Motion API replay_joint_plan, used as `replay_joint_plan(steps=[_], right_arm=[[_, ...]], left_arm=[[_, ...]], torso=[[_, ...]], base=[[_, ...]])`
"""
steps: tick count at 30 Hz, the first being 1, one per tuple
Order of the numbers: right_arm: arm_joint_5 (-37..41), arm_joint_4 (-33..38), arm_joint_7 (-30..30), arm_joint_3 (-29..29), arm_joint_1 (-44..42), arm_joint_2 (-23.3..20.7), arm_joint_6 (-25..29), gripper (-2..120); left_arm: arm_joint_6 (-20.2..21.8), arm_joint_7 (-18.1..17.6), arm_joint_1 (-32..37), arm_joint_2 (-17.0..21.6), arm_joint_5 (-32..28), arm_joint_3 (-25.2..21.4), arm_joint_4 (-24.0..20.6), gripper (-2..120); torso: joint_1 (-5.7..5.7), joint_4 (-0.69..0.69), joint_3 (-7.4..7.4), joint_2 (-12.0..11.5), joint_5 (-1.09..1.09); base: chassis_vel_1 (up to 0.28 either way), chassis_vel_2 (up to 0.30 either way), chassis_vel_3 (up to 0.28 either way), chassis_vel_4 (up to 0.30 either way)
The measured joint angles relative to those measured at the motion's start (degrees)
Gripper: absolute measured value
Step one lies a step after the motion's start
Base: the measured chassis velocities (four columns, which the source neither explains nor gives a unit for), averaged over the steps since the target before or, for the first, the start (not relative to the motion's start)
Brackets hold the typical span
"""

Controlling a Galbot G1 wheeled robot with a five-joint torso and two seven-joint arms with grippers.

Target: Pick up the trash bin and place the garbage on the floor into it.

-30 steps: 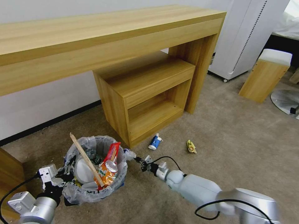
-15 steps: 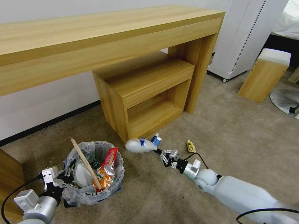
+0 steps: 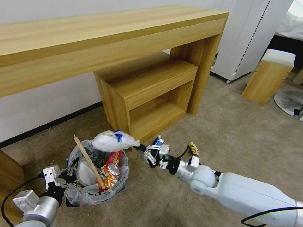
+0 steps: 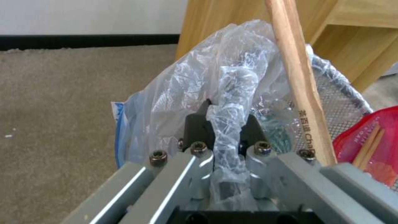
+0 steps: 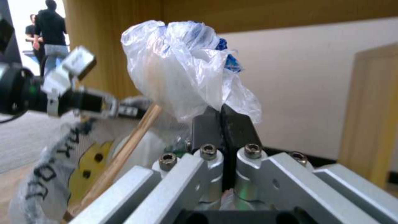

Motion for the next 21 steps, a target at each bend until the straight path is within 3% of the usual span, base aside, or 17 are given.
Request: replay_joint_plan(steps=[10, 17, 21], right_arm=[[0.4, -3.8, 1.1, -6.7, 3.0, 5.1, -1.0, 0], [0.0, -4.5, 2.6, -7.6, 3.1, 5.6, -1.1, 0], [-1.0, -4.0, 3.6, -7.4, 2.4, 5.0, -1.1, 10]], left_arm=[[0.4, 0.0, 1.8, -1.1, 0.5, 0.2, -3.9, 3], [0.4, 0.1, 2.2, -1.4, 0.6, 0.1, -4.5, 3], [0.4, 0.1, 2.2, -1.5, 0.7, 0.1, -4.2, 3]], torso=[[0.00, 0.00, 0.00, 0.0, 0.00], [0.00, 0.00, 0.00, 0.0, 0.00], [0.00, -0.01, 0.00, 0.0, 0.01]], base=[[0.000, 0.000, 0.000, 0.000], [0.000, 0.000, 0.000, 0.000], [0.000, 0.000, 0.000, 0.000]])
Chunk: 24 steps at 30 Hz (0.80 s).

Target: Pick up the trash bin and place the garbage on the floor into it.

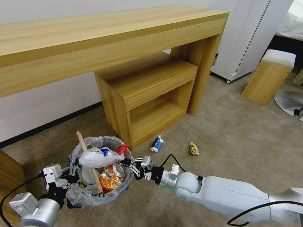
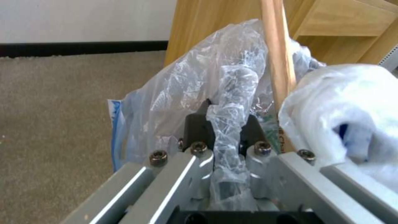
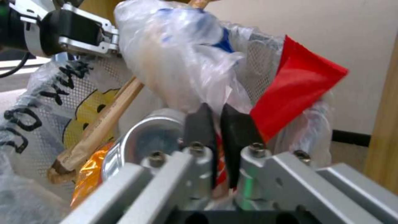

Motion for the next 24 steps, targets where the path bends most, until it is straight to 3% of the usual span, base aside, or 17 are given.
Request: replay_joint_plan(steps=[1, 3, 7, 9, 11, 13, 24], right_arm=[[0.0, 0.0, 0.0, 0.0, 0.0, 0.0, 0.0, 10], [-0.2, 1.2, 0.7, 0.6, -0.7, -0.7, 0.0, 25], [-0.4, 2.0, 0.7, 1.1, -1.0, -1.2, 0.0, 35], [-0.5, 2.5, 0.8, 1.5, -1.3, -1.5, 0.1, 46], [-0.6, 2.6, 0.8, 1.7, -1.4, -1.5, 0.1, 48], [-0.7, 3.2, 0.9, 2.1, -1.7, -1.7, 0.1, 61], [-0.7, 6.1, 2.6, 4.2, -2.8, -2.5, 0.1, 98]], left_arm=[[0.0, 0.0, 0.0, 0.0, 0.0, 0.0, 0.0, 3], [0.0, 0.1, -0.2, -0.1, 0.1, 0.1, 0.5, 3], [0.0, 0.1, -0.2, -0.1, 0.1, 0.2, 0.6, 3], [0.0, 0.1, -0.1, -0.2, 0.1, 0.3, 0.6, 3], [0.0, 0.1, 0.0, -0.2, 0.1, 0.3, 0.6, 3], [0.0, 0.0, 0.3, -0.2, 0.1, 0.4, 0.5, 3], [0.4, -0.3, 1.3, 0.2, -0.1, 0.4, 0.6, 3]], torso=[[0.00, 0.00, 0.00, 0.0, 0.00], [0.00, 0.00, 0.00, 0.0, -0.01], [0.00, 0.00, 0.00, 0.0, -0.01], [0.00, 0.00, 0.00, 0.0, -0.01], [0.00, 0.00, 0.00, 0.0, -0.01], [0.00, 0.00, 0.00, 0.0, 0.00], [0.00, 0.00, 0.00, 0.0, -0.01]], base=[[0.000, 0.000, 0.000, 0.000], [0.000, 0.000, 0.000, 0.000], [0.000, 0.000, 0.000, 0.000], [0.000, 0.000, 0.000, 0.000], [0.000, 0.000, 0.000, 0.000], [0.000, 0.000, 0.000, 0.000], [0.000, 0.000, 0.000, 0.000]])
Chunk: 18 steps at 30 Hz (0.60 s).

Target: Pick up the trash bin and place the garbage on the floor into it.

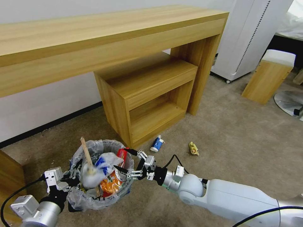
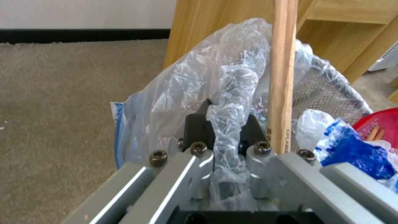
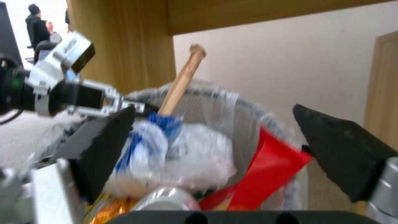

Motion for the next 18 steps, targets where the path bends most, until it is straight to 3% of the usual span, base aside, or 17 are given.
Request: replay_joint_plan(steps=[9, 18], right_arm=[[-0.2, 1.0, 1.7, 1.3, -0.8, -0.7, 0.0, 100], [0.6, 2.0, 9.7, 8.0, -1.9, -1.4, -0.5, 100]], left_arm=[[0.2, -0.1, 0.4, -0.1, 0.0, 0.3, 0.0, 3], [0.2, 0.0, 1.1, 0.7, 0.4, -0.4, 0.7, 3]], torso=[[0.00, 0.00, 0.00, 0.0, 0.00], [0.00, 0.01, 0.00, 0.0, 0.00]], base=[[0.000, 0.000, 0.000, 0.000], [0.000, 0.000, 0.000, 0.000]])
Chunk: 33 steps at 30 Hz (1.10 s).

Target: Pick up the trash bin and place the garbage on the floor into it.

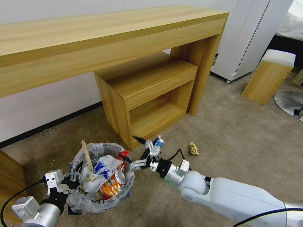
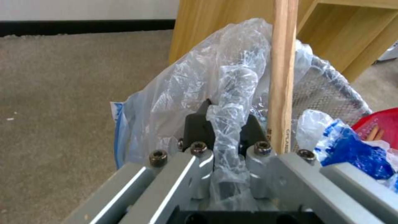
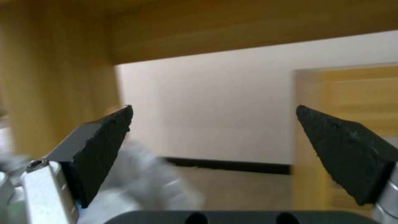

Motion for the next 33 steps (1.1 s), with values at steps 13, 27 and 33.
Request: replay_joint_plan(steps=[13, 27, 33], right_arm=[[-1.7, -6.5, 13.8, 20.1, -8.6, -4.0, -4.0, 100], [-5.2, -14.5, 23.2, 32.2, -18.1, -5.5, -7.7, 100], [-6.7, -15.2, 23.7, 32.9, -18.9, -5.9, -8.1, 100]], left_arm=[[-0.6, 1.3, -1.0, -0.8, 2.2, 0.6, 1.7, 3], [-0.9, 1.9, -2.0, -0.1, 3.1, 1.2, 3.5, 3], [-1.0, 1.9, -2.0, -0.1, 3.1, 1.2, 3.5, 3]], torso=[[0.00, -0.01, 0.00, 0.0, 0.02], [0.00, 0.00, 0.00, 0.0, 0.02], [0.00, -0.01, 0.00, 0.0, 0.00]], base=[[0.000, 0.000, 0.000, 0.000], [0.000, 0.000, 0.000, 0.000], [0.000, 0.000, 0.000, 0.000]])
